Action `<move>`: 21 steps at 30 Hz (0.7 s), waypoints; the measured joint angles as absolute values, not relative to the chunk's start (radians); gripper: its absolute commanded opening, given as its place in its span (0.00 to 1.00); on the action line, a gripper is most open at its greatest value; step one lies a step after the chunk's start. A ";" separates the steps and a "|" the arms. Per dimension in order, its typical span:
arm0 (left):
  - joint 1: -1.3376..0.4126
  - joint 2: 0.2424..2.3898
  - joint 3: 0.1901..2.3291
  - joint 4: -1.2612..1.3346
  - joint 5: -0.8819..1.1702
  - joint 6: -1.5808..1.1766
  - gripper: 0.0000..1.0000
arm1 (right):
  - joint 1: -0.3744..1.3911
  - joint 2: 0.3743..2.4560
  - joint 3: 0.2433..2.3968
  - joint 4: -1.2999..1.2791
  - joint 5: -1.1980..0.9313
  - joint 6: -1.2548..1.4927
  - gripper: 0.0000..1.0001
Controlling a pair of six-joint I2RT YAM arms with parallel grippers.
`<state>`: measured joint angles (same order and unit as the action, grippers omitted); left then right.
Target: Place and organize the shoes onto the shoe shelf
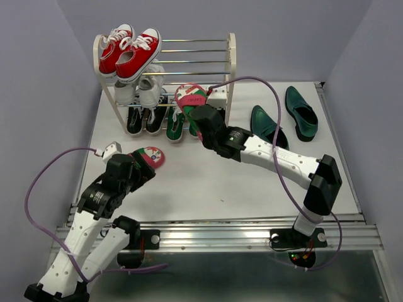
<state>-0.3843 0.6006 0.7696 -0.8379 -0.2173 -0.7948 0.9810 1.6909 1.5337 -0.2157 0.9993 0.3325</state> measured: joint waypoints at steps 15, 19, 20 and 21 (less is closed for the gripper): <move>-0.384 0.611 0.770 -0.829 -0.210 -0.794 0.99 | 0.916 1.913 1.816 -0.211 1.126 0.387 0.01; -0.384 0.615 0.770 -0.823 -0.209 -0.794 0.99 | 0.884 1.941 1.819 -0.213 1.145 0.413 0.01; -0.384 0.618 0.770 -0.818 -0.209 -0.794 0.99 | 0.878 1.946 1.821 -0.215 1.148 0.418 0.01; -0.384 0.622 0.770 -0.812 -0.207 -0.794 0.99 | 0.873 1.953 1.828 -0.218 1.154 0.424 0.01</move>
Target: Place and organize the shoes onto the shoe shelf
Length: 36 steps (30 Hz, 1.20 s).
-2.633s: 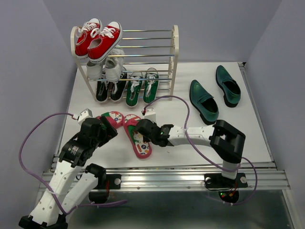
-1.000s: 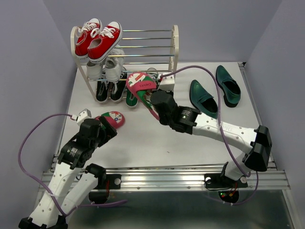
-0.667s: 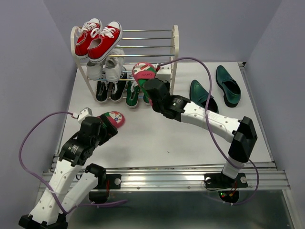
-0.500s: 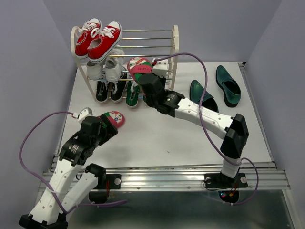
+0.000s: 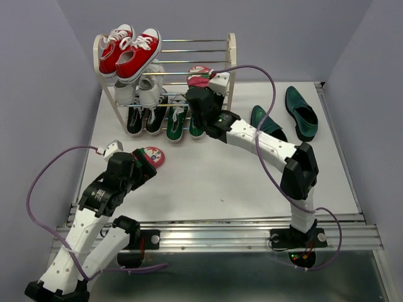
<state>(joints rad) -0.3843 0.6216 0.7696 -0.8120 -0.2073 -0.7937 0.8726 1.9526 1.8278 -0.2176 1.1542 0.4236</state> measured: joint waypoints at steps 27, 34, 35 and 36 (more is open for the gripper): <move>-0.384 0.633 0.770 -0.793 -0.194 -0.775 0.99 | 0.782 2.087 1.927 -0.064 1.261 0.506 0.01; -0.384 0.633 0.770 -0.790 -0.192 -0.769 0.99 | 0.781 2.087 1.850 0.142 1.270 0.398 0.04; -0.384 0.633 0.770 -0.790 -0.192 -0.768 0.99 | 0.780 2.087 1.843 0.167 1.269 0.377 0.05; -0.384 0.633 0.770 -0.790 -0.191 -0.768 0.99 | 0.780 2.087 1.835 0.194 1.267 0.363 0.06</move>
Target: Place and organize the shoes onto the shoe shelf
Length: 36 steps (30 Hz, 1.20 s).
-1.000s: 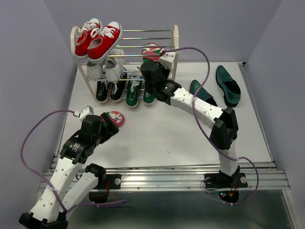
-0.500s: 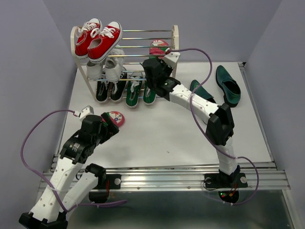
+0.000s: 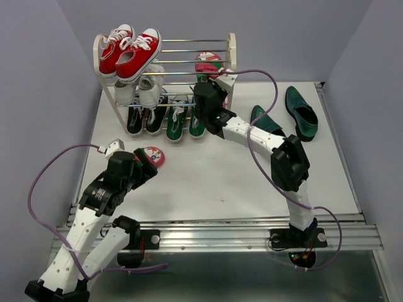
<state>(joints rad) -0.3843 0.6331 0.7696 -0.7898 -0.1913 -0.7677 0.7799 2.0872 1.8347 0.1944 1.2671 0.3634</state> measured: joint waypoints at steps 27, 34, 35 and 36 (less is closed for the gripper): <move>-0.384 0.654 0.772 -0.790 -0.191 -0.767 0.99 | 0.793 2.018 1.723 0.364 1.180 0.289 0.96; -0.384 0.665 0.783 -0.788 -0.179 -0.771 0.99 | 0.800 1.894 1.656 0.297 1.054 0.310 1.00; -0.384 0.665 0.783 -0.787 -0.178 -0.774 0.99 | 0.800 1.871 1.645 0.284 1.032 0.315 1.00; -0.384 0.666 0.785 -0.788 -0.176 -0.777 0.99 | 0.799 1.855 1.636 0.270 1.018 0.319 1.00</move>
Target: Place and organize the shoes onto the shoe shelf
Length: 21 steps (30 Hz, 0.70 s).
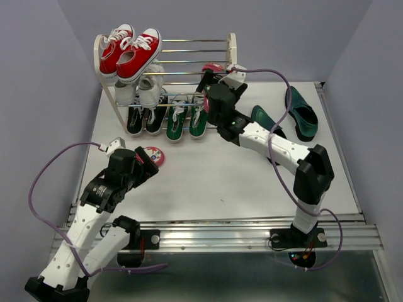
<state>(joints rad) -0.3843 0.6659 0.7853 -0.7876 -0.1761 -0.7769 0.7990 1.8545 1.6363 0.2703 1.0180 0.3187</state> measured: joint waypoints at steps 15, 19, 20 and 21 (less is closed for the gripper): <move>-0.384 0.740 0.801 -0.774 -0.189 -0.850 0.99 | 0.797 1.615 1.474 0.064 0.632 0.339 1.00; -0.384 0.757 0.801 -0.774 -0.234 -0.902 0.99 | 0.800 1.491 1.405 0.003 0.529 0.336 1.00; -0.384 0.760 0.801 -0.774 -0.247 -0.910 0.99 | 0.800 1.459 1.389 -0.018 0.507 0.336 1.00; -0.384 0.770 0.801 -0.773 -0.270 -0.929 0.99 | 0.800 1.419 1.371 -0.040 0.484 0.336 1.00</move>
<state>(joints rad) -0.3843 0.7700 0.8005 -0.7734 -0.2695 -0.9291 0.7998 1.4193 1.3712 -0.0402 0.4835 0.3359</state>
